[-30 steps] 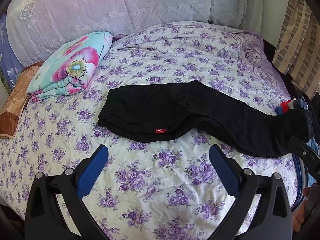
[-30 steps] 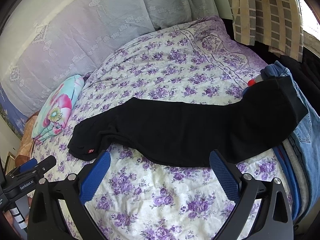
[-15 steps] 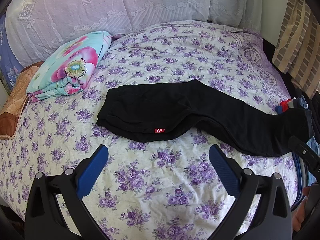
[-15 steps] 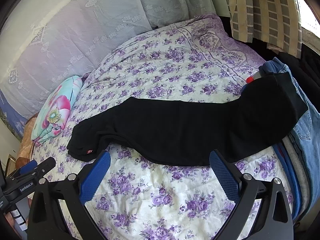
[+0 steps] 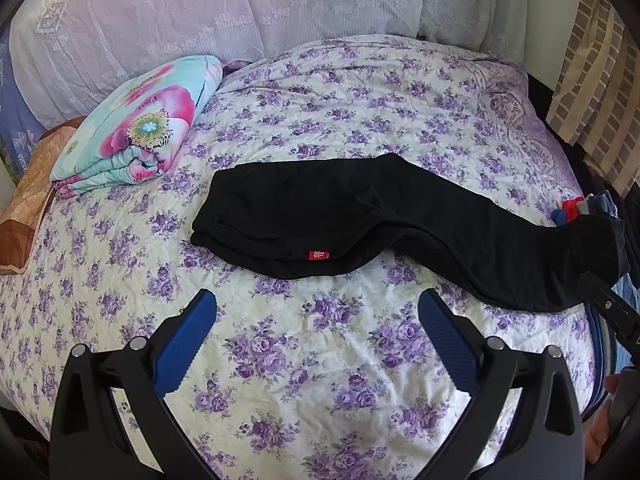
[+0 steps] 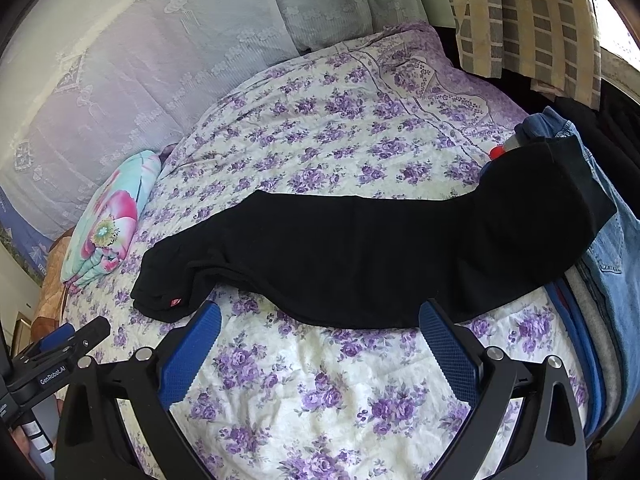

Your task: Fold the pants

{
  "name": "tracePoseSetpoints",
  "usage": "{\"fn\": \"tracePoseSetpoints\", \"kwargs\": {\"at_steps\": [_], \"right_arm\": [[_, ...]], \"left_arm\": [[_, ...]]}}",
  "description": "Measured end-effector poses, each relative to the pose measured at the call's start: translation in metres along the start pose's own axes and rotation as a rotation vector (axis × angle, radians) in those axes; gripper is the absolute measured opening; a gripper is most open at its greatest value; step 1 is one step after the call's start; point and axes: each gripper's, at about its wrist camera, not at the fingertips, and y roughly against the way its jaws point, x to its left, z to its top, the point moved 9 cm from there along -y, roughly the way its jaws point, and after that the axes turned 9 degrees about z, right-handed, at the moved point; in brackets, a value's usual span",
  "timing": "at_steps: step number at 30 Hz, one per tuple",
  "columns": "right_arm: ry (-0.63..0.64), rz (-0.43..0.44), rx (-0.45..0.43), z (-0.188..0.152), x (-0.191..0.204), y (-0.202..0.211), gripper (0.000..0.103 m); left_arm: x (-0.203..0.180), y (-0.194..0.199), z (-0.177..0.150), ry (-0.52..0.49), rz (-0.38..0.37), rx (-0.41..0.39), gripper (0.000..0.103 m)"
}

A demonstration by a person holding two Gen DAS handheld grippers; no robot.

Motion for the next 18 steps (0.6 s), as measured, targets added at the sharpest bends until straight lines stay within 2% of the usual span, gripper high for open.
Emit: {"fn": "tracePoseSetpoints", "kwargs": {"at_steps": [4, 7, 10, 12, 15, 18], "right_arm": [[-0.03, -0.003, 0.036, -0.005, -0.012, -0.009, 0.099], [-0.111, 0.022, 0.093, -0.016, -0.035, -0.023, 0.099], [-0.235, 0.045, 0.139, -0.033, -0.067, -0.036, 0.099], [-0.324, 0.05, 0.151, -0.044, -0.091, -0.04, 0.099], [-0.436, 0.077, 0.142, -0.056, -0.116, -0.041, 0.099], [-0.542, 0.074, 0.09, -0.056, -0.139, -0.041, 0.099]], "left_arm": [[0.007, -0.024, -0.011, 0.047, -0.042, 0.061, 0.099], [0.029, -0.053, -0.024, 0.137, -0.086, 0.125, 0.099], [0.056, -0.09, -0.038, 0.298, -0.192, 0.248, 0.098], [0.077, -0.11, -0.044, 0.461, -0.241, 0.306, 0.098], [0.1, -0.132, -0.047, 0.675, -0.318, 0.353, 0.098], [0.103, -0.149, -0.039, 0.777, -0.376, 0.387, 0.098]]}}
